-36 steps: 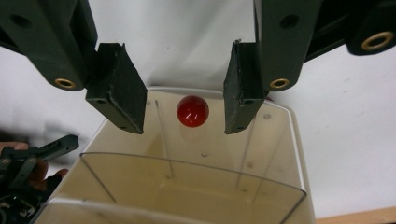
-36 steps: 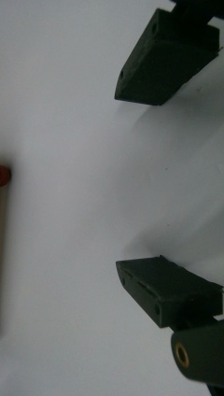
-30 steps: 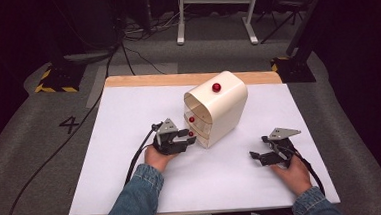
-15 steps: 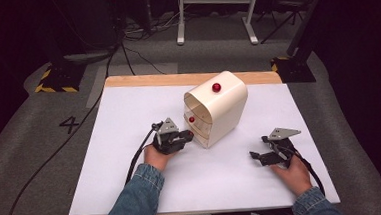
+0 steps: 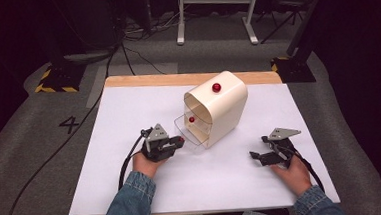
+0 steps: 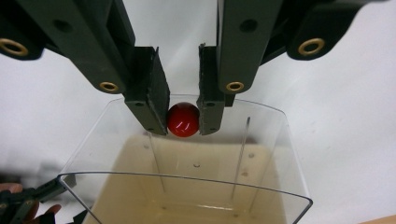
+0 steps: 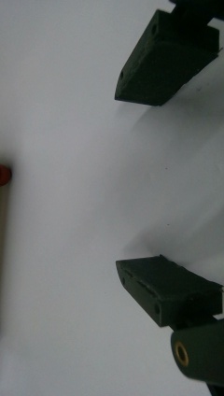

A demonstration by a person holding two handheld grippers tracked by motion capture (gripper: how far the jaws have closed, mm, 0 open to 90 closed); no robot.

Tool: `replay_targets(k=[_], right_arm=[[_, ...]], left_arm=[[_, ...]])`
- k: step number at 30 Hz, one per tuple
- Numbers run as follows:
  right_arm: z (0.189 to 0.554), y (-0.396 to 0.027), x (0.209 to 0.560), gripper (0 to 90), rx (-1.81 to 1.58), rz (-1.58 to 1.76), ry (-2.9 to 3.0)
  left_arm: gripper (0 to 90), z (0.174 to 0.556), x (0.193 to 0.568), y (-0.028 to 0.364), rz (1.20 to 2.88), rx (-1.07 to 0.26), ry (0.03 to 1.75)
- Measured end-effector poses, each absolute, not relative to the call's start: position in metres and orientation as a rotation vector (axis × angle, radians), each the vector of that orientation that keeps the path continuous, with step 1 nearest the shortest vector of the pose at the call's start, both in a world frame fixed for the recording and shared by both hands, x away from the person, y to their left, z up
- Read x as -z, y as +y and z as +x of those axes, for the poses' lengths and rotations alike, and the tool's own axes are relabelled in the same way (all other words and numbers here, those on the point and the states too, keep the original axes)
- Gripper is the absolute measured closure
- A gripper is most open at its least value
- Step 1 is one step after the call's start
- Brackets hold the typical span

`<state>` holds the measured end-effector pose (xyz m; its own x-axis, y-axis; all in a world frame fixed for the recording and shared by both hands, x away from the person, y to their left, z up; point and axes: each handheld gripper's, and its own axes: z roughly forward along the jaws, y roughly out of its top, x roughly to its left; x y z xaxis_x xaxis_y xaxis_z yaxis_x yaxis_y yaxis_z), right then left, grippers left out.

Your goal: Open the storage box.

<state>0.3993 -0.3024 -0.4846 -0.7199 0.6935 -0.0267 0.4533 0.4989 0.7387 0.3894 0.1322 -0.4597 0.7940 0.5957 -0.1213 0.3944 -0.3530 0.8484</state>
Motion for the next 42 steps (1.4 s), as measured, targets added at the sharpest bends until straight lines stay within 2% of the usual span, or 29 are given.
replay_targets(k=[11,23,24,35,42], right_arm=[[0.4,-0.303,0.485,16.0,-1.059,0.964,2.43],[0.4,-0.303,0.485,16.0,-1.059,0.964,2.43],[0.4,-0.303,0.485,16.0,-1.059,0.964,2.43],[0.4,-0.303,0.485,16.0,-1.059,0.964,2.43],[0.4,-0.303,0.485,16.0,-1.059,0.964,2.43]], left_arm=[[73.6,0.368,0.459,0.159,1.995,-0.269,0.742],[72.4,0.367,0.464,0.163,2.029,-0.262,0.764],[67.0,0.366,0.466,0.164,2.041,-0.248,0.771],[57.6,0.367,0.471,0.162,2.093,-0.2,0.765],[49.8,0.366,0.46,0.17,2.026,-0.195,0.796]])
